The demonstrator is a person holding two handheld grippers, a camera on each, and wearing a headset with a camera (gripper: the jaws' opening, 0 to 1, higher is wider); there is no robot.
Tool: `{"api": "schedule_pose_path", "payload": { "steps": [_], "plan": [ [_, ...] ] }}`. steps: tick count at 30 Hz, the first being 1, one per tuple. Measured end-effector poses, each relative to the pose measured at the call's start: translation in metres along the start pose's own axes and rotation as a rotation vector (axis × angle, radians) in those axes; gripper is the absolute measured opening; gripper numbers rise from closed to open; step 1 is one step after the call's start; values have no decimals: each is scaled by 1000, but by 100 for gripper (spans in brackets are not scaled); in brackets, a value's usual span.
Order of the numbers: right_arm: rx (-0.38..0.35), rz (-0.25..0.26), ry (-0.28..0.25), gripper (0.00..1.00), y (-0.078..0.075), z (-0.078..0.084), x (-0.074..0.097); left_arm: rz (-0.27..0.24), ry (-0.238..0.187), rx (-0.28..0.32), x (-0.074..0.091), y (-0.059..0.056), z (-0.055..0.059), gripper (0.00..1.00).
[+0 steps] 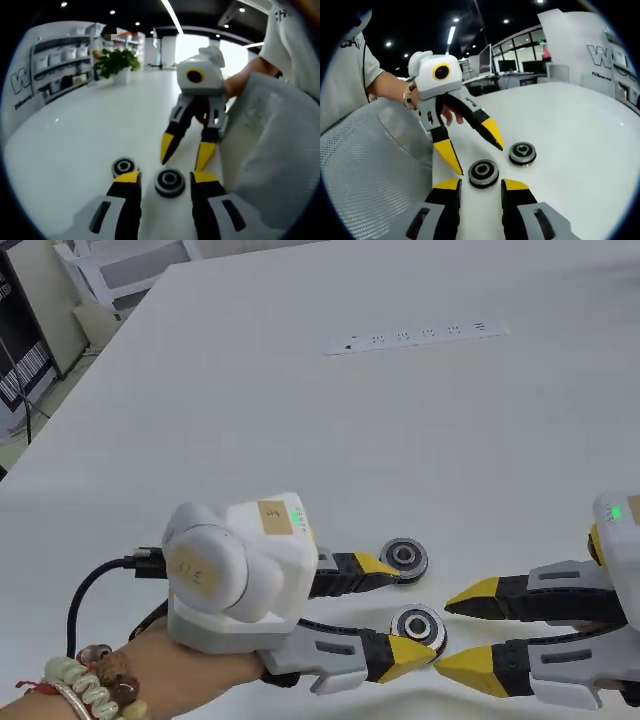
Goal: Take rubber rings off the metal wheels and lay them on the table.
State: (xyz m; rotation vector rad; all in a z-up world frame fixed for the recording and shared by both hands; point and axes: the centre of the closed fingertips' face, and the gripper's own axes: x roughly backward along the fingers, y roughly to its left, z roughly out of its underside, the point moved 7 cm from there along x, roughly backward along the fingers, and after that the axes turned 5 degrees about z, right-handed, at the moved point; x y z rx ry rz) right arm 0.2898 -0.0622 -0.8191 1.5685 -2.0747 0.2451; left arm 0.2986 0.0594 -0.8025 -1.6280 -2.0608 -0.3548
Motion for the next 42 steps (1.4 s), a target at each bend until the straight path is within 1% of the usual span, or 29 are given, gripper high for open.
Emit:
{"api": "schedule_pose_path", "payload": {
  "steps": [2,3,6,9,13,14,16,17,18,20,21,22,28,35,37,42],
  "plan": [
    [15,-4,9,28,1,2,-2,-9,-6,5,-1,0,0,35],
    [22,-4,11,28,2,2,-2,-5,-10,-3,-2,-1,-1,32],
    [30,0,12,27,0,4,-3,-4,-6,-16,-3,-1,0,26],
    [25,5,12,25,-1,5,-4,4,-2,-10,-5,-2,2,24],
    [35,17,14,24,-2,6,-6,18,23,-16,-6,-4,6,22],
    [35,20,13,23,-2,6,-6,17,15,-22,-6,-4,5,22],
    [34,23,12,22,-3,6,-6,15,17,-20,-6,-3,5,21],
    [35,25,12,22,-3,6,-6,8,18,-28,-6,-3,6,19],
    [44,35,17,22,-4,7,-6,-7,24,-56,-5,-1,6,18],
    [48,45,18,21,-6,7,-6,7,26,-69,-6,-2,6,17],
    [48,45,16,21,-6,7,-6,10,25,-67,-6,-3,6,16],
    [39,41,15,20,-6,7,-6,24,25,-71,-7,-4,6,15],
    [68,31,17,17,-3,7,-7,22,13,-72,-7,-4,7,15],
    [85,34,18,16,-2,7,-7,29,-5,-71,-6,-4,8,15],
    [101,36,24,14,-3,7,-7,30,-10,-67,-6,-4,9,15],
    [93,36,27,12,-3,8,-6,31,-13,-71,-6,-4,9,15]
  ]
}}
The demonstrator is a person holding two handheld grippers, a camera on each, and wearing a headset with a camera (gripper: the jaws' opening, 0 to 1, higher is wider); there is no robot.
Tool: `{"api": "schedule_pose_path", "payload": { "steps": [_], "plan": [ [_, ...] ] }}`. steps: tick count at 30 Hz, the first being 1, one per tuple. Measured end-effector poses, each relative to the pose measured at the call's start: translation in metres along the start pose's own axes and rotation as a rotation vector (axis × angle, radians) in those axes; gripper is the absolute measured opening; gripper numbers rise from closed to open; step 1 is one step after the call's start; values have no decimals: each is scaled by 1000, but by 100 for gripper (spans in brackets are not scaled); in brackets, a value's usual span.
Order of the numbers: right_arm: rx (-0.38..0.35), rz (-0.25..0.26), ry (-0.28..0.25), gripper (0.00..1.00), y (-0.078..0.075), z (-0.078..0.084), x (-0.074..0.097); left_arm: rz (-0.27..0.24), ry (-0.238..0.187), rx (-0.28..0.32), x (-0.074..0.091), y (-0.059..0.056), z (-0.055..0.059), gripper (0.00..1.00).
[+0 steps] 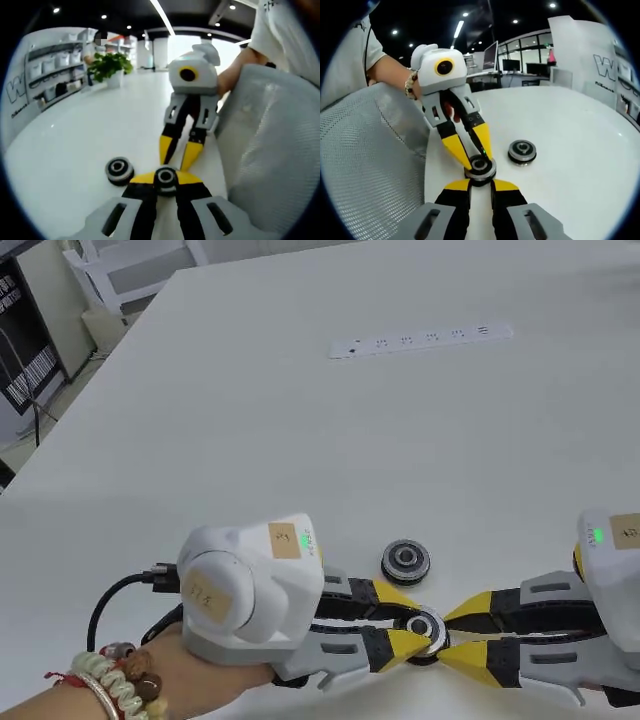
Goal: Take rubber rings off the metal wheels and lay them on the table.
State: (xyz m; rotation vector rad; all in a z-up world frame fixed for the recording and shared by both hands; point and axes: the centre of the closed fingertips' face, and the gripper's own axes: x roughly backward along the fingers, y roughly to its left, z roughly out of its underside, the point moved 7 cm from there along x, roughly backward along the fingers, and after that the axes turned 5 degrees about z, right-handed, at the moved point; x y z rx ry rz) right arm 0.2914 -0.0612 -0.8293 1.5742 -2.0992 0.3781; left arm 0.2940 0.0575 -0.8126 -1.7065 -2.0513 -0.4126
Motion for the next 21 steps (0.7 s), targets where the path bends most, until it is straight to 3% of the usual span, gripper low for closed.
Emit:
{"api": "schedule_pose_path", "payload": {
  "steps": [21],
  "plan": [
    [74,30,42,1,1,-1,1,-8,-14,-28,1,0,2,14]
  ]
}}
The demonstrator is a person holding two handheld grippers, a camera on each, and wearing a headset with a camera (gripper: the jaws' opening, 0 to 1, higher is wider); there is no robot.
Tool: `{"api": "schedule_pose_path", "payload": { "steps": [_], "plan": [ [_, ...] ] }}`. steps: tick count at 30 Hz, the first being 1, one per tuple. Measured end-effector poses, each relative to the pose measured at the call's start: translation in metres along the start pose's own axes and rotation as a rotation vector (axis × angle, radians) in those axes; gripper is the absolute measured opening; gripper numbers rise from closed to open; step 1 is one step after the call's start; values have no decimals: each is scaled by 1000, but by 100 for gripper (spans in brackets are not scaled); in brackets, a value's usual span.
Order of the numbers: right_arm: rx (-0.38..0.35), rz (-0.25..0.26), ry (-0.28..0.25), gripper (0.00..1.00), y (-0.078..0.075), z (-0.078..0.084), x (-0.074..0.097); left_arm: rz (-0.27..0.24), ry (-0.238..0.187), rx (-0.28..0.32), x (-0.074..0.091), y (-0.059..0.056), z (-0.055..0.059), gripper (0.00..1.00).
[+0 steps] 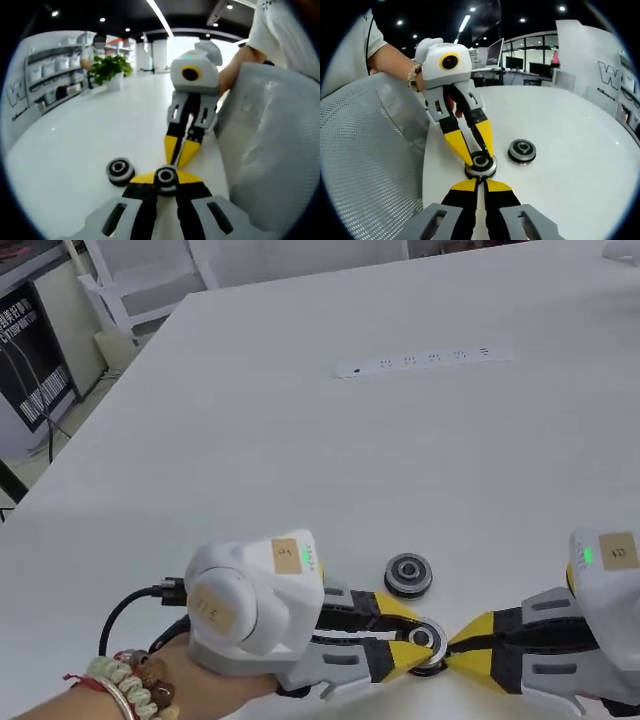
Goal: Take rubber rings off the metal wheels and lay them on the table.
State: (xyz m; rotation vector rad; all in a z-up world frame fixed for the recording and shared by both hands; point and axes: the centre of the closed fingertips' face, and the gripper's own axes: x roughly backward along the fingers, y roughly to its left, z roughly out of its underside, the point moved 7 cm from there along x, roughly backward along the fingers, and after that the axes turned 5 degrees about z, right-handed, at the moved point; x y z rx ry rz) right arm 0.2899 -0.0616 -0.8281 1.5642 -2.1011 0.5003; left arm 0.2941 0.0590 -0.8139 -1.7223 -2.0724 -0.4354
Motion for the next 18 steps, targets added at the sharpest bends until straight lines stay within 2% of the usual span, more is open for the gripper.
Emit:
{"api": "schedule_pose_path", "payload": {
  "steps": [5,9,13,16,18],
  "plan": [
    [-2,21,16,0,0,-2,0,-5,6,-12,0,0,0,14],
    [-74,27,18,0,-3,-1,1,-8,6,-11,0,1,0,14],
    [-110,48,10,0,-7,-1,3,-11,9,-10,0,1,0,14],
    [-207,45,-3,0,-9,-2,4,-12,8,-9,0,2,0,14],
    [-198,50,-1,0,-11,0,5,-14,7,-7,0,2,0,14]
  ]
}}
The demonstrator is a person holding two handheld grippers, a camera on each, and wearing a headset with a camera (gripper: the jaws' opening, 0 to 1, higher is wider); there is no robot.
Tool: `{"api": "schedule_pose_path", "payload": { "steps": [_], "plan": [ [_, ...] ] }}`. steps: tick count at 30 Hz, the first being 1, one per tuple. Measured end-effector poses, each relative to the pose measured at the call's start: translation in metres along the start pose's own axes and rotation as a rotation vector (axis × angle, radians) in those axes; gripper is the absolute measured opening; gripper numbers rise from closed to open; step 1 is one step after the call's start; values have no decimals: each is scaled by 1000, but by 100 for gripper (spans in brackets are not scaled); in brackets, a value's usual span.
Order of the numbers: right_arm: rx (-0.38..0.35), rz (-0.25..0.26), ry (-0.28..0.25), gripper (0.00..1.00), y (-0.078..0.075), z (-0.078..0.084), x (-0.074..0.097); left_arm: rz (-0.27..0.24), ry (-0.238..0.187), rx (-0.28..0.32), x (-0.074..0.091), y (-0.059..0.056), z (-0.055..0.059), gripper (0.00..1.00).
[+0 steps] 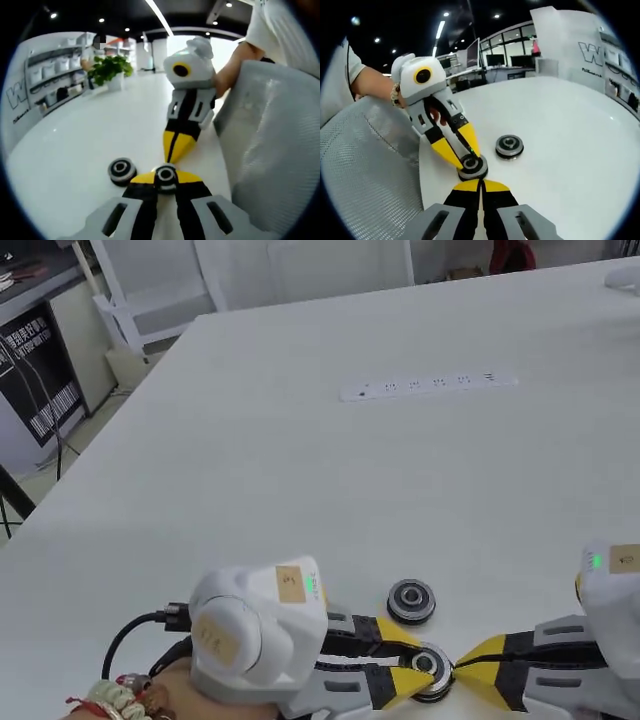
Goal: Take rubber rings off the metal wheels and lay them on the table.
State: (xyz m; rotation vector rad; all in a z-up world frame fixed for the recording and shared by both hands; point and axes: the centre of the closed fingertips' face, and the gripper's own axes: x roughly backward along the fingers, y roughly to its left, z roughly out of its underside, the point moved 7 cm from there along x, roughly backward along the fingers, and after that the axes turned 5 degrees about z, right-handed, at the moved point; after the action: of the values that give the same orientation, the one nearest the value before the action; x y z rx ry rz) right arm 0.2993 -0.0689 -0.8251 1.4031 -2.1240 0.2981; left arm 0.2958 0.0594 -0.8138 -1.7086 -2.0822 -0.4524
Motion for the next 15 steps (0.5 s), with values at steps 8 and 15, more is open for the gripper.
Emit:
{"api": "schedule_pose_path", "payload": {
  "steps": [8,15],
  "plan": [
    [-252,-42,-7,0,-5,3,0,-2,-2,-2,-1,0,-1,14],
    [-627,-117,-47,0,-10,9,1,-4,-7,-1,-1,0,0,14]
  ]
}}
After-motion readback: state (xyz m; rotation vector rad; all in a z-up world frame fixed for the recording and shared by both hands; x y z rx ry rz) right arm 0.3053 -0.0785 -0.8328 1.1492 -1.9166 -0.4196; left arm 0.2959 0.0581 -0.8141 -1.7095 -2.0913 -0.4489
